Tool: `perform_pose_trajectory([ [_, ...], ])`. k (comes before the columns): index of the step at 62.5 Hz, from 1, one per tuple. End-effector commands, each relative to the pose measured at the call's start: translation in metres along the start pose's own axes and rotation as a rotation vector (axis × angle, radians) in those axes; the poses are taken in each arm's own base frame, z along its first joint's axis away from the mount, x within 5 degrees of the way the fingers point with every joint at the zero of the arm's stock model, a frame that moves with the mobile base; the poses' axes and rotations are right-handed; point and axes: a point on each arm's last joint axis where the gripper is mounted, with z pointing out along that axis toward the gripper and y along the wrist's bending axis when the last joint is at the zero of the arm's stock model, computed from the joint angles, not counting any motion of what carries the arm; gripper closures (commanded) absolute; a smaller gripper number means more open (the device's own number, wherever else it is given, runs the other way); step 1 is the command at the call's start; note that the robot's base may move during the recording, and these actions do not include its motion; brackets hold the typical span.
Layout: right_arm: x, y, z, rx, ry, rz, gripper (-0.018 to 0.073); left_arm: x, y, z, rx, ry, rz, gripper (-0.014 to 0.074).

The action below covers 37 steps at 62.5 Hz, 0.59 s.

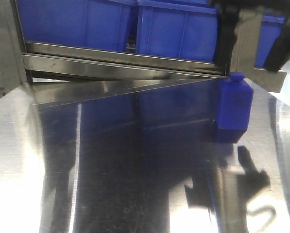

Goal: Pick and sort blue part to right shelf
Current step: 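Lower right gripper onto the other blue block and grasp it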

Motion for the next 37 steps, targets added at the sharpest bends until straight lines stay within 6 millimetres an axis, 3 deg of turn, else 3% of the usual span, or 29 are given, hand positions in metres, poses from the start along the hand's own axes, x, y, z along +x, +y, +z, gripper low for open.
perform_pose_trajectory([
  [1, -0.011, 0.001, -0.006, 0.013, -0.078, -0.012, -0.0047, -0.016, -0.002, -0.003, 0.027, -0.113, 0.007, 0.0275],
  [24, -0.025, 0.0, 0.044, 0.025, -0.067, -0.006, -0.002, -0.016, -0.002, -0.003, 0.027, -0.113, 0.007, 0.0275],
  [37, -0.027, 0.001, 0.046, 0.023, -0.076, -0.006, 0.0321, -0.016, -0.002, -0.003, 0.027, -0.113, 0.007, 0.0275],
])
